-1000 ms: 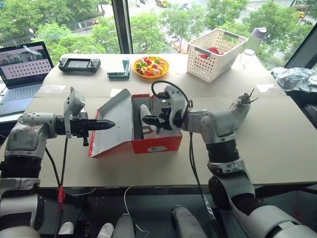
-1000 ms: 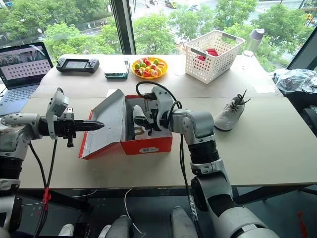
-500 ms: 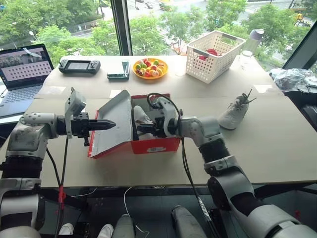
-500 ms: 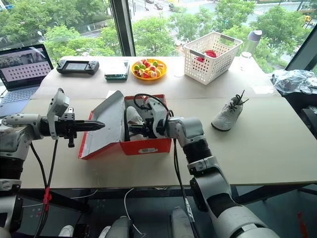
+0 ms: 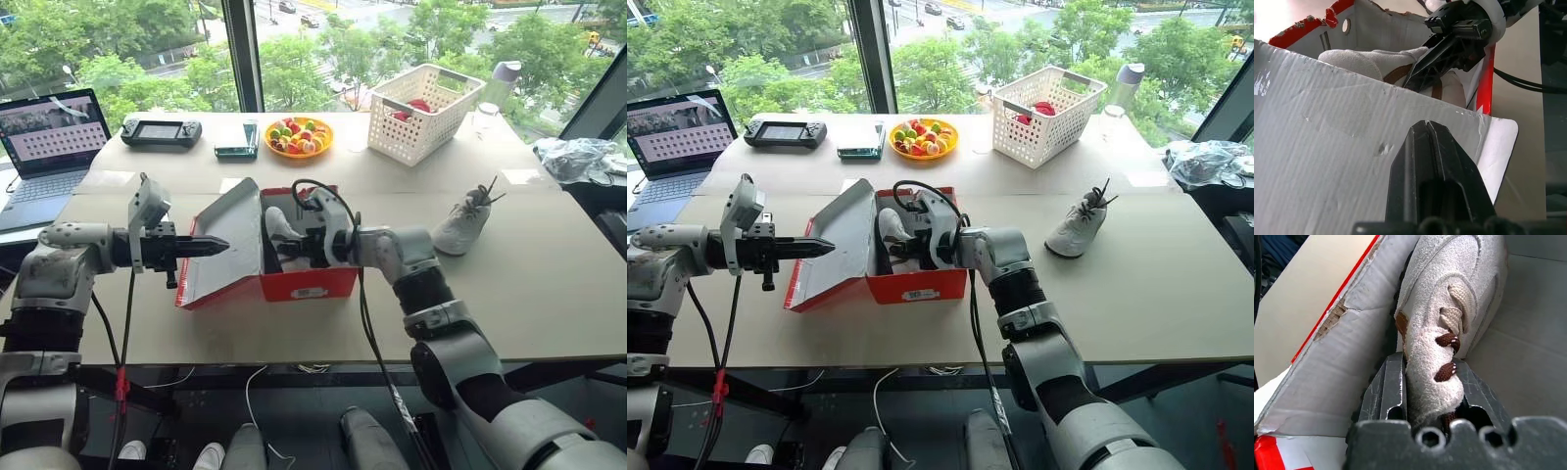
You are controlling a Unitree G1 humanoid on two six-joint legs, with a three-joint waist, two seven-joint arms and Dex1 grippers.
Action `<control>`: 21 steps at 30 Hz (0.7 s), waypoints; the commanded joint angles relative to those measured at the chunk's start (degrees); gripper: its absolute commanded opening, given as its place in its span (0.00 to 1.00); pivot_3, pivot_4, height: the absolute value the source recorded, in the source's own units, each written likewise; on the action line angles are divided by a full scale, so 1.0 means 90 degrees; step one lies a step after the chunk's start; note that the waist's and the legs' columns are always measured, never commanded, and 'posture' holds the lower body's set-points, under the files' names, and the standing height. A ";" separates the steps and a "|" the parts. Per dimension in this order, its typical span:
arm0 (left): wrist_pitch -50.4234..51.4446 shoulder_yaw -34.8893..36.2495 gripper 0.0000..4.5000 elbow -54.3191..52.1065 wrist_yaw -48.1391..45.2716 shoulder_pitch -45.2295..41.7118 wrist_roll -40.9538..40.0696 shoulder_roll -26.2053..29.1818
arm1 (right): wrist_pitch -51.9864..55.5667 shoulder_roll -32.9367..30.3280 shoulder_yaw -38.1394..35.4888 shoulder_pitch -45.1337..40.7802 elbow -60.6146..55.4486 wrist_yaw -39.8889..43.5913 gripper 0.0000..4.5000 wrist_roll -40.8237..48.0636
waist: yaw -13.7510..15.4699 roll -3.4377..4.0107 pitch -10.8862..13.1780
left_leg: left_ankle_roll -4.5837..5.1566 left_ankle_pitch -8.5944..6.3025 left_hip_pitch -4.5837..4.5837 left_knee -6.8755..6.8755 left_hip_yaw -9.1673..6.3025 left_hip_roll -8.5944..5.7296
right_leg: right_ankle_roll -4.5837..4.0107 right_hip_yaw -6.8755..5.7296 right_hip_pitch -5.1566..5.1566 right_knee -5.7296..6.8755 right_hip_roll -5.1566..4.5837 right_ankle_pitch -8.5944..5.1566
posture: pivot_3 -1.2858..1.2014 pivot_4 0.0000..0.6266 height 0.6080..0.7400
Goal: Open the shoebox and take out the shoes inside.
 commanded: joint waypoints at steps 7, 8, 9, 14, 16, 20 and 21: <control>-0.0031 0.0051 0.00 -0.0121 0.0002 -0.0173 0.0016 0.0061 | 0.1149 0.0248 -0.1668 -0.0067 -0.1552 -0.1100 0.23 0.0903 | -0.0012 0.0001 0.0001 | 0.0000 0.0000 -0.0037 -0.0026 0.0000 0.0003 | 0.0001 -0.0005 -0.0025 -0.0029 -0.0001 -0.0021 | 0.52 0.24 0.88; -0.0028 0.0043 0.00 -0.0113 0.0001 -0.0190 0.0018 0.0056 | 0.1241 0.0338 -0.1842 -0.0059 -0.1650 -0.1244 0.23 0.0981 | -0.0011 0.0001 0.0001 | 0.0001 0.0000 -0.0038 -0.0034 0.0000 0.0003 | -0.0001 -0.0006 -0.0030 -0.0028 -0.0001 -0.0022 | 0.52 0.24 0.88; -0.0028 0.0034 0.00 -0.0107 0.0000 -0.0203 0.0023 0.0051 | 0.1328 0.0420 -0.2014 -0.0066 -0.1737 -0.1373 0.23 0.1072 | -0.0008 0.0001 0.0001 | 0.0001 0.0000 -0.0037 -0.0041 -0.0001 0.0003 | -0.0003 -0.0006 -0.0033 -0.0027 -0.0001 -0.0023 | 0.52 0.24 0.88; -0.0055 -0.0010 0.00 -0.0035 0.0004 -0.0243 0.0048 -0.0008 | 0.1853 0.0489 -0.3156 -0.0468 -0.2390 -0.1864 0.23 0.1835 | 0.0015 0.0002 0.0001 | 0.0000 0.0000 -0.0040 -0.0047 -0.0001 0.0003 | -0.0004 -0.0007 -0.0036 -0.0030 -0.0003 -0.0024 | 0.52 0.24 0.88; -0.0086 -0.0046 0.00 0.0016 0.0015 -0.0267 0.0068 -0.0054 | 0.2005 0.0034 -0.3498 -0.0713 -0.2616 -0.1674 0.23 0.2229 | 0.0047 0.0006 0.0005 | 0.0000 0.0000 -0.0043 -0.0043 -0.0001 0.0003 | -0.0003 -0.0008 -0.0036 -0.0030 -0.0003 -0.0023 | 0.52 0.24 0.88; -0.0087 -0.0071 0.00 0.0029 0.0035 -0.0294 0.0065 -0.0173 | 0.1954 -0.1865 -0.2714 -0.0450 -0.3255 -0.0205 0.23 0.2506 | 0.0175 0.0008 0.0008 | 0.0000 0.0000 -0.0061 -0.0029 -0.0002 0.0002 | 0.0001 -0.0015 -0.0034 -0.0045 -0.0007 -0.0024 | 0.52 0.24 0.88; -0.0107 -0.0085 0.00 0.0059 0.0031 -0.0297 0.0080 -0.0204 | 0.1572 -0.2529 -0.2254 -0.0176 -0.3440 0.0429 0.23 0.2341 | 0.0187 0.0008 0.0008 | 0.0000 0.0000 -0.0063 -0.0030 -0.0002 0.0002 | 0.0002 -0.0015 -0.0032 -0.0054 -0.0007 -0.0024 | 0.52 0.24 0.88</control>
